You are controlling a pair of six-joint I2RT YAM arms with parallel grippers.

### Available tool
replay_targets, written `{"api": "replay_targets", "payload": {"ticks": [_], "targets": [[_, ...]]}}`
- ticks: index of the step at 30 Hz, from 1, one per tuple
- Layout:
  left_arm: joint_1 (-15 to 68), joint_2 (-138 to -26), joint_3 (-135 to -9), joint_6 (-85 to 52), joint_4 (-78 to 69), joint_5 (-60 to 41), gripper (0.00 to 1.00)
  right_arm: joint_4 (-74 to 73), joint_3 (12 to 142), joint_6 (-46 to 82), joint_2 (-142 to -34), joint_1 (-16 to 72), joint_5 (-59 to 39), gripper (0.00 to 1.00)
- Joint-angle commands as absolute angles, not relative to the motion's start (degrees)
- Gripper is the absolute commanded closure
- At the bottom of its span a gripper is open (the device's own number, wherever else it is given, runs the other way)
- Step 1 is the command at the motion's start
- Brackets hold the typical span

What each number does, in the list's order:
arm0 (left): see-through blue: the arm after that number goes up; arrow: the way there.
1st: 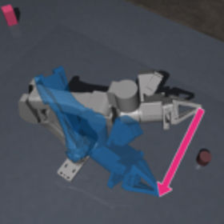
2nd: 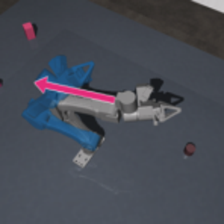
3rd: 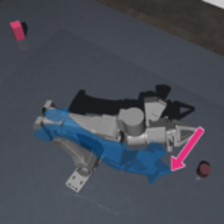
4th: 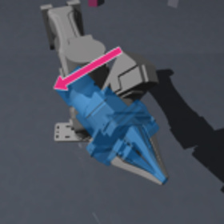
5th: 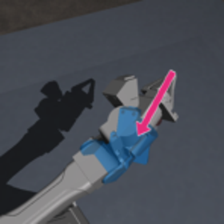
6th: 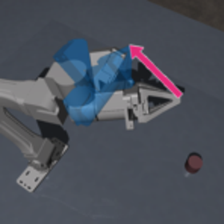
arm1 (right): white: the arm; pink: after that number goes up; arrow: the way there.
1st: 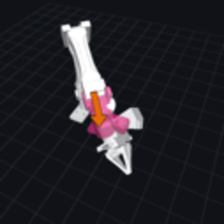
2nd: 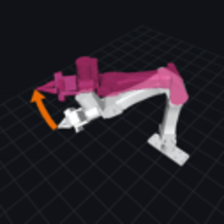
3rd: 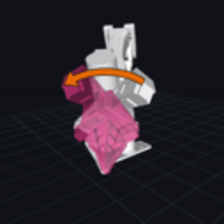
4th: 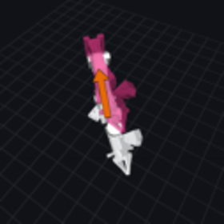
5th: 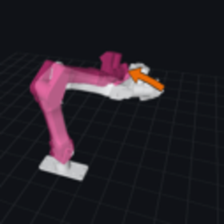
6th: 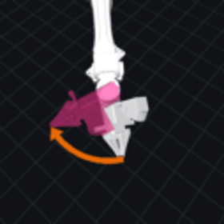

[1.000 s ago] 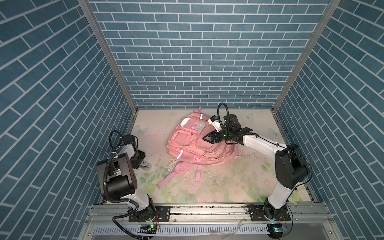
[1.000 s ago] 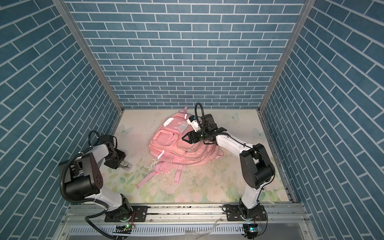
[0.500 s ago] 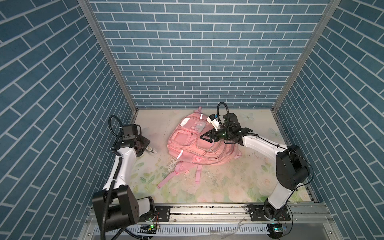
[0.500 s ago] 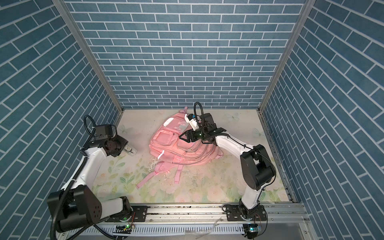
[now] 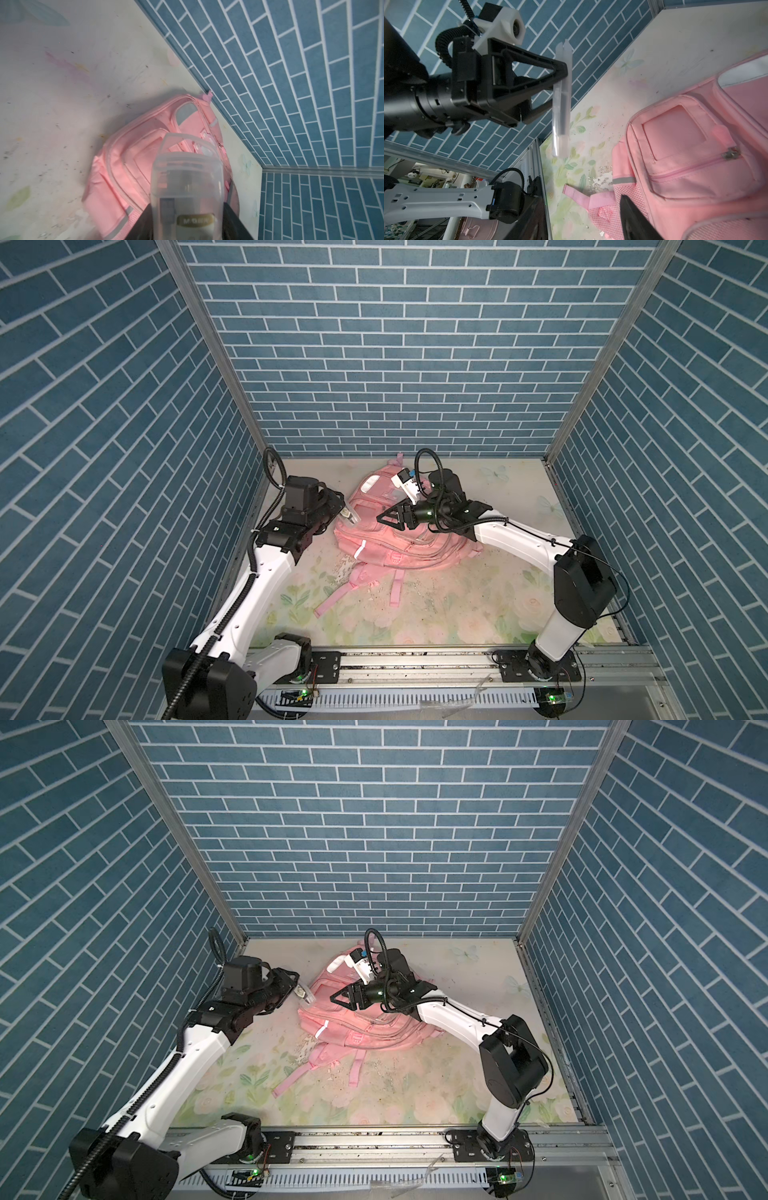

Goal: Pack the student bag
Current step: 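Lift the clear case with the left gripper while the right holds the bag top, then pass the clear case from the left gripper to the right gripper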

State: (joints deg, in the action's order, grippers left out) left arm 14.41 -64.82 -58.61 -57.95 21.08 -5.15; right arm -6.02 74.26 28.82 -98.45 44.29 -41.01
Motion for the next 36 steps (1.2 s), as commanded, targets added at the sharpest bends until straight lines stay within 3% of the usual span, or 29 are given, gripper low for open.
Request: {"api": "replay_targets", "payload": {"ticks": [1,10,20,22,24,25,36], "targets": [[17.8,-64.7,-58.5,-60.6,15.7,-2.2,0.57,-11.2,74.5,34.0,-98.6,45.3,-39.6,0.41],[24.7,-67.1,-57.6,-61.7,11.7,-1.6,0.57,-11.8,74.4,36.6,-99.6,46.2,-37.3,0.50],[25.3,-67.6,-57.0,-61.3,11.0,-2.0,0.53,-11.4,75.2,37.0,-101.5,46.9,-38.3,0.75],[25.4,-67.3,-56.7,-60.9,11.0,-1.9,0.47,-11.3,75.2,36.9,-101.5,47.0,-38.3,0.79],[25.4,-66.6,-56.4,-57.9,9.6,-1.6,0.30,-11.4,74.9,36.6,-101.0,47.0,-38.1,0.83],[25.4,-65.8,-56.2,-56.2,8.8,-0.8,0.14,-11.3,74.7,36.3,-100.6,47.0,-37.7,0.84],[25.5,-68.7,-65.7,-35.8,14.6,3.1,0.12,-6.4,65.9,34.3,-91.2,40.9,-32.5,0.87]]}}
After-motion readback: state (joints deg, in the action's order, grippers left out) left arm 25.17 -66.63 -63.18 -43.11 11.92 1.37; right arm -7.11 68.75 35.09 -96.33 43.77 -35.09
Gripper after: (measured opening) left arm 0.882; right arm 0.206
